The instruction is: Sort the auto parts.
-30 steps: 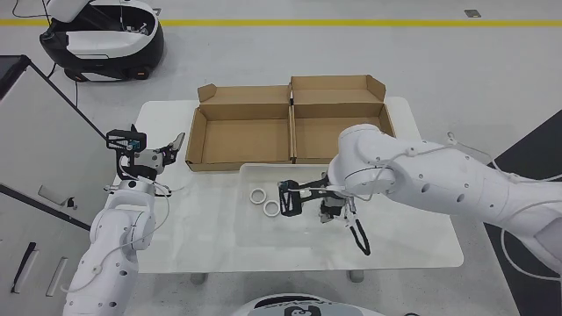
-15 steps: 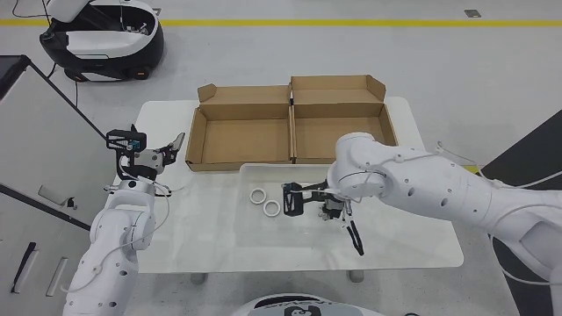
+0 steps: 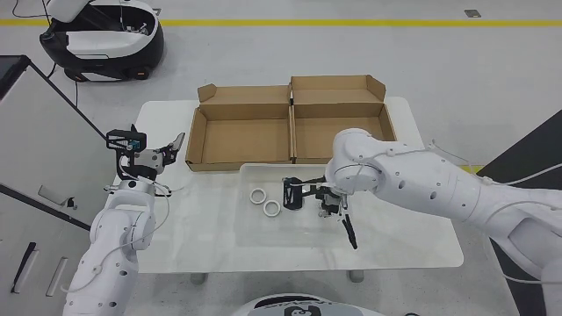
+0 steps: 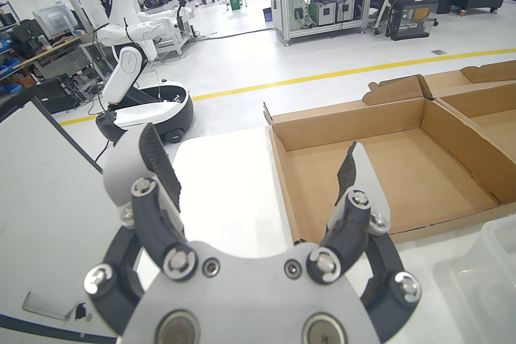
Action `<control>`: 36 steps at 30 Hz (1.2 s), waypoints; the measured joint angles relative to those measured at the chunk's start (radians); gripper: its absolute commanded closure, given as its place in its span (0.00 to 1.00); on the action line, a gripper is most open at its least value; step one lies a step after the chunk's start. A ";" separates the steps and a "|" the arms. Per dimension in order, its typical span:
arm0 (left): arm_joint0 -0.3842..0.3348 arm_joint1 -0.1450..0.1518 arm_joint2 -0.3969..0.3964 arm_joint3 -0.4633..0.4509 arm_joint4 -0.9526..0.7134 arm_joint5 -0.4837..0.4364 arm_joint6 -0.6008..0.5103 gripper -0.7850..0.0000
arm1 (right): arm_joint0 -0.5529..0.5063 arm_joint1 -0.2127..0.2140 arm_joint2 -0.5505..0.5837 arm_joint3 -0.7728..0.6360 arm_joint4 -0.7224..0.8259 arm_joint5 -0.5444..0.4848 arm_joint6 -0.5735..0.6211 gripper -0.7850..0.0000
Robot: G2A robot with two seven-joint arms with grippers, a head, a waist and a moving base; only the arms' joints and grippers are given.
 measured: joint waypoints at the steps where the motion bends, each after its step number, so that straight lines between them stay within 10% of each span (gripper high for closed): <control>1: 0.000 0.000 0.000 0.000 0.000 0.000 0.000 0.00 | 0.001 -0.004 0.000 0.007 0.002 0.000 0.000 0.57; 36: 0.000 0.000 0.000 0.000 0.000 0.000 0.000 0.00 | -0.033 -0.089 0.000 0.183 -0.025 -0.018 -0.019 0.73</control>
